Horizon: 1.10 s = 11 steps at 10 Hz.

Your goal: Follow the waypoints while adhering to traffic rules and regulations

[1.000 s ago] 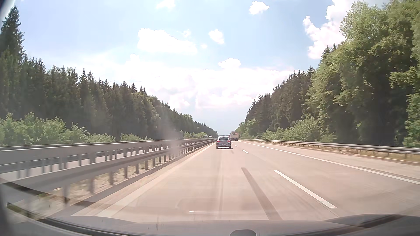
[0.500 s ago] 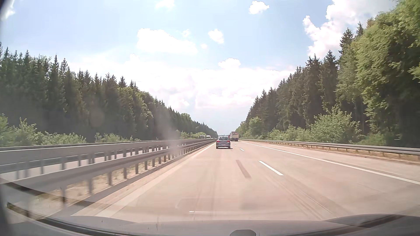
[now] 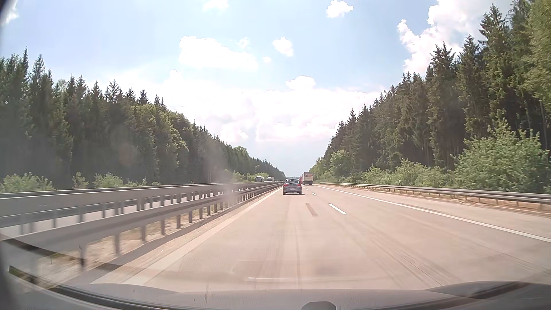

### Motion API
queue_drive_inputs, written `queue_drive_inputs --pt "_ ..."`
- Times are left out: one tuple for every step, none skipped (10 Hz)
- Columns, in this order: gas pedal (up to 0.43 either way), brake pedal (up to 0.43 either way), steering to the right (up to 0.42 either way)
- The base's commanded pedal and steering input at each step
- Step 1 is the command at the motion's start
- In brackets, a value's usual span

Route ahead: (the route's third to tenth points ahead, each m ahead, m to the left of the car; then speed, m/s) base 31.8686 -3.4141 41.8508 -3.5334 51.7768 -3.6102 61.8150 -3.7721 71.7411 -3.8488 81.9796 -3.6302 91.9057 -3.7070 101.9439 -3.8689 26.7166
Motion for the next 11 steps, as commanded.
queue_drive_inputs --pt "0.067 0.000 -0.001" --pt "0.067 0.000 -0.001" --pt "0.067 0.000 -0.001" --pt "0.067 0.000 -0.001" --pt "0.067 0.000 -0.001" --pt "0.067 0.000 -0.001" --pt "0.079 0.000 -0.001" --pt "0.110 0.000 -0.001" --pt "0.157 0.000 -0.001" --pt "0.169 0.000 -0.001" --pt "0.169 0.000 -0.001"
